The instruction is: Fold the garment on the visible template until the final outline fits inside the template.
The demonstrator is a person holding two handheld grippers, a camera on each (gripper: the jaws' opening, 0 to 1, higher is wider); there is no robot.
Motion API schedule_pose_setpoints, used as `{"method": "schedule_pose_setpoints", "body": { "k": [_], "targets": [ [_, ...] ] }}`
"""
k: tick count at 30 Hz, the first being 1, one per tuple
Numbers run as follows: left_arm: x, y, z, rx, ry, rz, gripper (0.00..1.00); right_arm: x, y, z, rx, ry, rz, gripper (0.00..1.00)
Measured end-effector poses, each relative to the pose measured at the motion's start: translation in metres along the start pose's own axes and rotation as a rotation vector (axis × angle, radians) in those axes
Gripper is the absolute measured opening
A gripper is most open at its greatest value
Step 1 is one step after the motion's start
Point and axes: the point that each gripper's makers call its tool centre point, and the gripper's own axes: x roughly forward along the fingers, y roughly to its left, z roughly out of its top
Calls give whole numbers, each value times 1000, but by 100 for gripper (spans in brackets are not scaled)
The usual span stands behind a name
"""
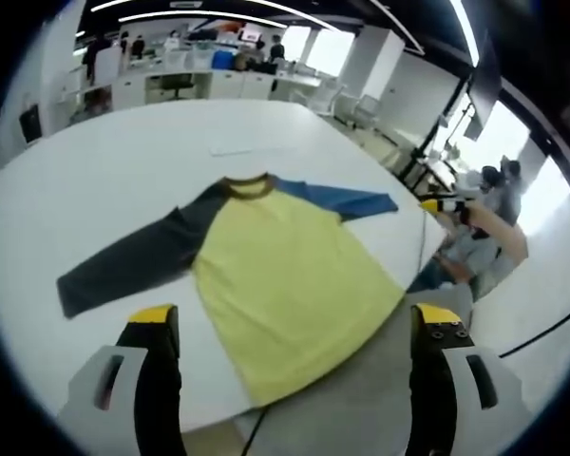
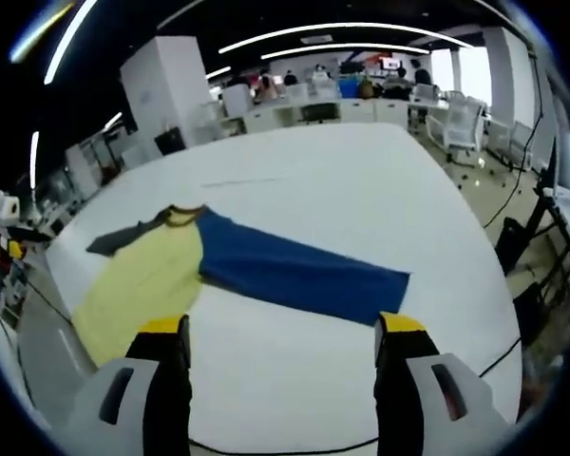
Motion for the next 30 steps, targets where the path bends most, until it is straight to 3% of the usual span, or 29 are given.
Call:
{"method": "schedule_pose_setpoints", "body": {
  "k": [9, 30],
  "targets": [
    [6, 6, 2, -22, 8, 13, 97, 26, -30, 1, 11, 5, -40, 70],
    [18, 13, -7, -53, 56, 38, 97, 64, -85, -6, -1, 47, -113, 56]
  ]
}}
